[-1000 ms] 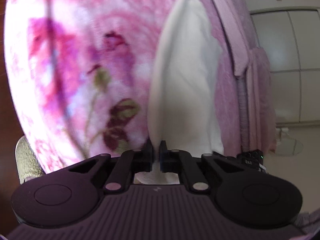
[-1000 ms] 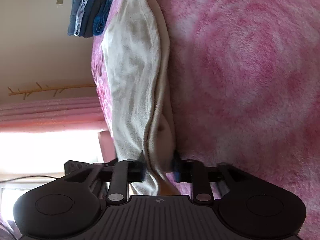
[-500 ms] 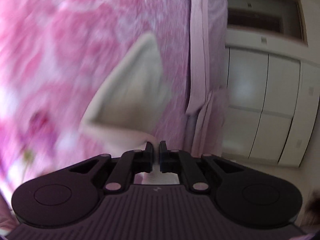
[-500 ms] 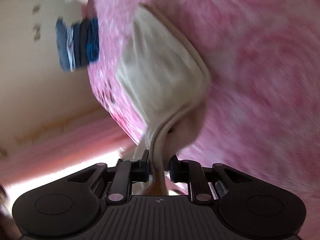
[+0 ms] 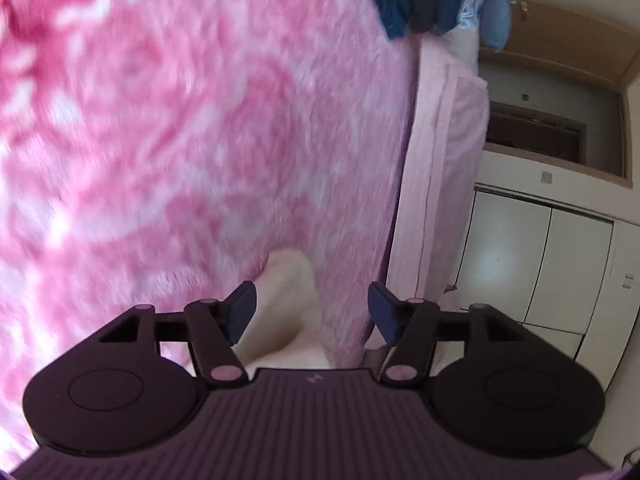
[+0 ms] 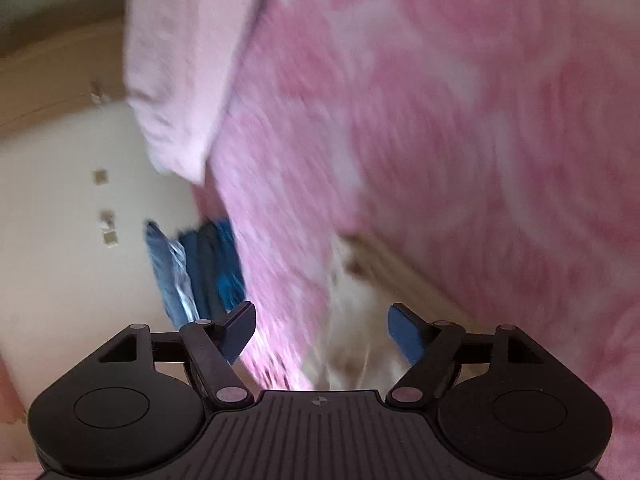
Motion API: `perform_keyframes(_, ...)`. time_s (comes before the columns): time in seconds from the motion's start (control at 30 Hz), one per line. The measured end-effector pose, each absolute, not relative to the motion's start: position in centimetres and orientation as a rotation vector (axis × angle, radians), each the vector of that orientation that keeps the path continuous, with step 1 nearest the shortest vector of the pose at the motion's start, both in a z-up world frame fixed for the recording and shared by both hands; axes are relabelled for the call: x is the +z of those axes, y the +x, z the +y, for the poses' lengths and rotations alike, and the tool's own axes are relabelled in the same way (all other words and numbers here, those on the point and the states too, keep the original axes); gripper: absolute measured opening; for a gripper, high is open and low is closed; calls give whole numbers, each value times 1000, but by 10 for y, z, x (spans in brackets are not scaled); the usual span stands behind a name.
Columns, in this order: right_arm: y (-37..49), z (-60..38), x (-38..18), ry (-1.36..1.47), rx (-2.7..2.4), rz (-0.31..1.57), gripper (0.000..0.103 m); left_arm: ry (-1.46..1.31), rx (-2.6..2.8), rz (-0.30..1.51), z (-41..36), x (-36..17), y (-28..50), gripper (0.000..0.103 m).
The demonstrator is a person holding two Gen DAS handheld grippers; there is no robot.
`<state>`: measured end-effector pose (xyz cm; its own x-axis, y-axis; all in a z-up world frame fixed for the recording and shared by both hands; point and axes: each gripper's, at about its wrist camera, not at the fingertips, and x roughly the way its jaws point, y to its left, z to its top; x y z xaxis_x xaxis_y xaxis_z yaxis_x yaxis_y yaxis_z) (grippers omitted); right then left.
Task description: Fold clothes
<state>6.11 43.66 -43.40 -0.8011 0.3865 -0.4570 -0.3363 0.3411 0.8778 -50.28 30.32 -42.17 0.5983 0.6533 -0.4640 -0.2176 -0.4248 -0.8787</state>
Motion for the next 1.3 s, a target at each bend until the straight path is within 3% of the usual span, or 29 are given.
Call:
perform_keyframes(0.07, 55, 435, -404, -104, 1719, 1744, 75, -1563, 1026, -155, 302, -401, -491, 38)
perform_keyframes(0.17, 22, 413, -370, -442, 2043, 1363, 70, -1252, 998, 198, 297, -378, -460, 38)
perform_keyframes(0.3, -13, 389, -379, -754, 2225, 1114, 70, -1162, 972, 274, 306, -391, -438, 42)
perform_keyframes(0.43, 10, 384, -405, -703, 2249, 1173, 68, -1112, 960, 252, 319, -398, -427, 40)
perform_keyframes(0.47, 15, 383, -409, -688, 2259, 1186, 57, -1097, 951, 250, 321, -397, -425, 37)
perform_keyframes(0.5, 15, 385, -411, -688, 2268, 1195, 50, -1082, 941, 248, 322, -397, -422, 29)
perform_keyframes(0.53, 14, 388, -412, -694, 2276, 1206, 35, -1076, 929, 250, 322, -397, -420, 24)
perform_keyframes(0.6, 11, 392, -417, -698, 2285, 1212, 27, -1067, 914, 252, 319, -398, -418, 2)
perform_keyframes(0.63, 9, 394, -419, -693, 2289, 1213, 7, -1059, 917, 246, 318, -396, -419, 2)
perform_keyframes(0.97, -4, 411, -405, -600, 2212, 1090, 3, -1108, 1082, 218, 337, -406, -429, 1)
perform_keyframes(1.17, -15, 414, -400, -449, 2148, 1032, 3, -1020, 1142, 87, 334, -389, -430, 1)
perform_keyframes(1.3, -21, 419, -411, -471, 2107, 1021, 3, -1027, 1185, 222, 347, -407, -419, 1)
